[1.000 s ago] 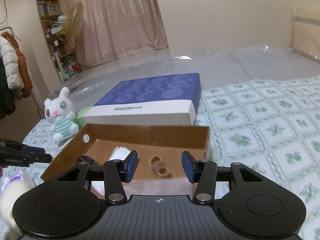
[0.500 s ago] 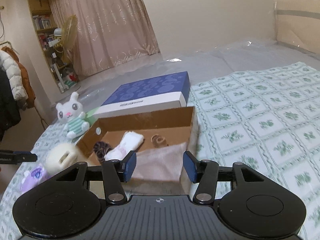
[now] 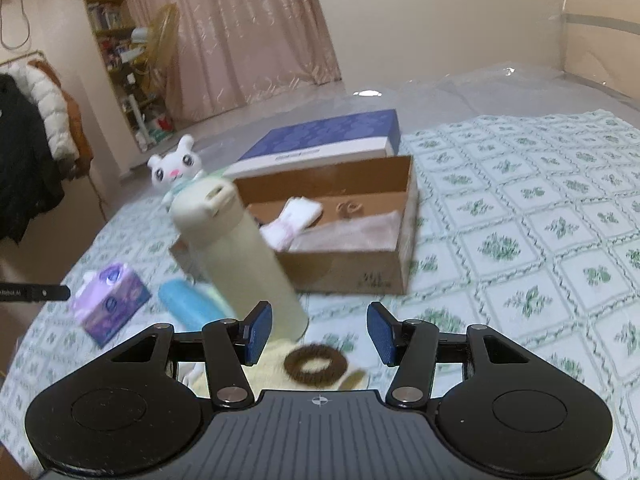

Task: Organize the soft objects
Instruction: 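Move the left gripper to the blue face mask while the right approaches the brown hair tie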

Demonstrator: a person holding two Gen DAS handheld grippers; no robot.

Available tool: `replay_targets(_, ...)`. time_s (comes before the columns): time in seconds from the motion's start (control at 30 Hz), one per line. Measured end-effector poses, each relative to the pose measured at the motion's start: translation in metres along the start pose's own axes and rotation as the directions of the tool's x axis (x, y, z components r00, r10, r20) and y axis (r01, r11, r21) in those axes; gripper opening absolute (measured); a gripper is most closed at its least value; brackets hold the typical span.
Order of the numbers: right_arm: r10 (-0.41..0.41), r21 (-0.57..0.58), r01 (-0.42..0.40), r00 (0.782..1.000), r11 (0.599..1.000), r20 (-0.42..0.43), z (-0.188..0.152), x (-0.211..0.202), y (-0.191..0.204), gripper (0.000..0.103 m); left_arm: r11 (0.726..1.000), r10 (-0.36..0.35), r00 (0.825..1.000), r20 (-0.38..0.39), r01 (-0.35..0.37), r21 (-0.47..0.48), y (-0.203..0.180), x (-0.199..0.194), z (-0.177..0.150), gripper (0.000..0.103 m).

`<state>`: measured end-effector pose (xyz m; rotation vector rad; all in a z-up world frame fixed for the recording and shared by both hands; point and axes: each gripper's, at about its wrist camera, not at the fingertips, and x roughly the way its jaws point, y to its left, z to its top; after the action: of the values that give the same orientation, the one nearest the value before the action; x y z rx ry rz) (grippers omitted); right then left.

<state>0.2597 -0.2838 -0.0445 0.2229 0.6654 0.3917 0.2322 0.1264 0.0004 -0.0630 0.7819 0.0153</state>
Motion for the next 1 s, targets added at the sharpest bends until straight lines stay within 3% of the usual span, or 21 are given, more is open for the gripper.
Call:
replay_targets(0.37, -0.042, -0.106, 0.035, 0.997, 0.994, -0.063, -0.038, 0.0, 0.021, 0.053, 0.999, 0.021, 1.0, -0.02, -0.022, -0.04, -0.005, -0.012, -0.034, 0.042)
replay_targets(0.73, 0.045, -0.215, -0.059, 0.996, 0.975, -0.071, -0.039, 0.028, 0.062, 0.053, 1.0, 0.011, 0.999, -0.044, -0.011, 0.005, -0.021, 0.004, -0.042, 0.042)
replay_targets(1.0, -0.002, -0.242, -0.015, 0.998, 0.97, -0.069, -0.039, 0.04, 0.055, 0.053, 0.999, -0.023, 0.999, -0.043, 0.025, 0.04, -0.034, 0.022, -0.039, 0.042)
